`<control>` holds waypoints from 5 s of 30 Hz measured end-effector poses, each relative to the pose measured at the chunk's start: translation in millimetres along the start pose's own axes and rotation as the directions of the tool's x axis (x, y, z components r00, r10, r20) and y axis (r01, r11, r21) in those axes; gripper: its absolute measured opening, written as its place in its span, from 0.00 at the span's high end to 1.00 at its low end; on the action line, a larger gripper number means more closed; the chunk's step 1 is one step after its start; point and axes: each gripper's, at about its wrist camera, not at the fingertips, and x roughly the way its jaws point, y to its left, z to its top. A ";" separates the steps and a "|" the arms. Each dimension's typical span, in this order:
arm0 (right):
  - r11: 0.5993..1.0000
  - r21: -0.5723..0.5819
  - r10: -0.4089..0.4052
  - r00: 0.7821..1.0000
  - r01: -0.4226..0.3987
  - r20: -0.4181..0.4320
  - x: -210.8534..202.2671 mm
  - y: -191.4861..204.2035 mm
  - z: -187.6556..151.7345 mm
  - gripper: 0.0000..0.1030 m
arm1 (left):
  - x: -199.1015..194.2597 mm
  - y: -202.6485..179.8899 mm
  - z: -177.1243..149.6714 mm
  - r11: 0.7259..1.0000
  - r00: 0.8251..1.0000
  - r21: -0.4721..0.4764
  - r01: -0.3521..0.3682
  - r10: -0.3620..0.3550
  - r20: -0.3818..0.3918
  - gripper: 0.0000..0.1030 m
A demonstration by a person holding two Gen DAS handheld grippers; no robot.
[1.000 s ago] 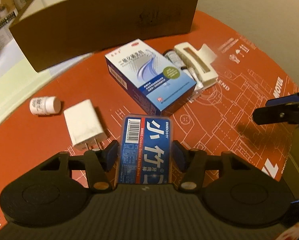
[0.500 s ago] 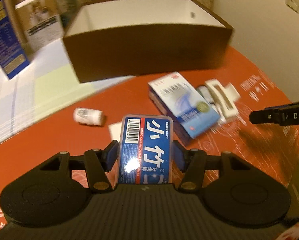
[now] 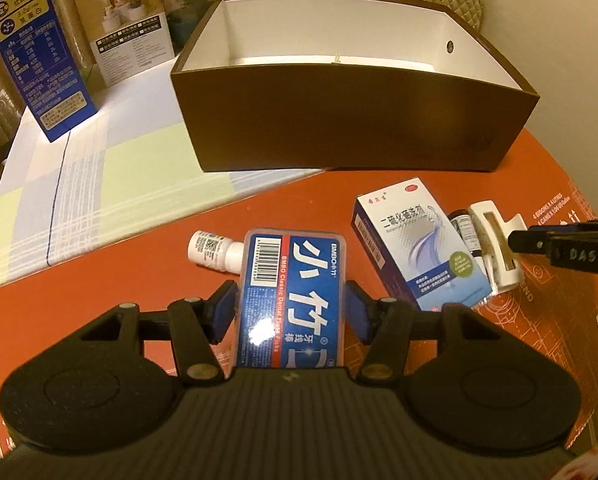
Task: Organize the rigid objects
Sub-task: 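Hold the toothpick box in the left tool while the right gripper grasps the white clip, then carry the toothpick box and white clip over the brown box with both tools, then open both grippers to drop the toothpick box and clip into the box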
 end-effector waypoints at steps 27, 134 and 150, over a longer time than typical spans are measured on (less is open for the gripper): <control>0.993 -0.114 -0.009 0.999 0.006 -0.031 4.9 -2.5 -5.5 0.64 | 10.9 0.4 7.4 1.000 1.000 -0.006 0.017 -0.018 -0.026 0.48; 0.991 0.115 0.055 0.997 -0.061 0.049 112.9 -3.3 231.3 0.64 | 162.0 1.9 264.8 0.989 1.000 0.146 0.010 -0.010 0.003 0.48; 0.982 0.162 0.077 0.990 -0.095 0.115 107.3 -1.4 235.0 0.62 | 140.5 12.6 261.6 0.995 0.999 0.103 0.020 -0.023 0.027 0.40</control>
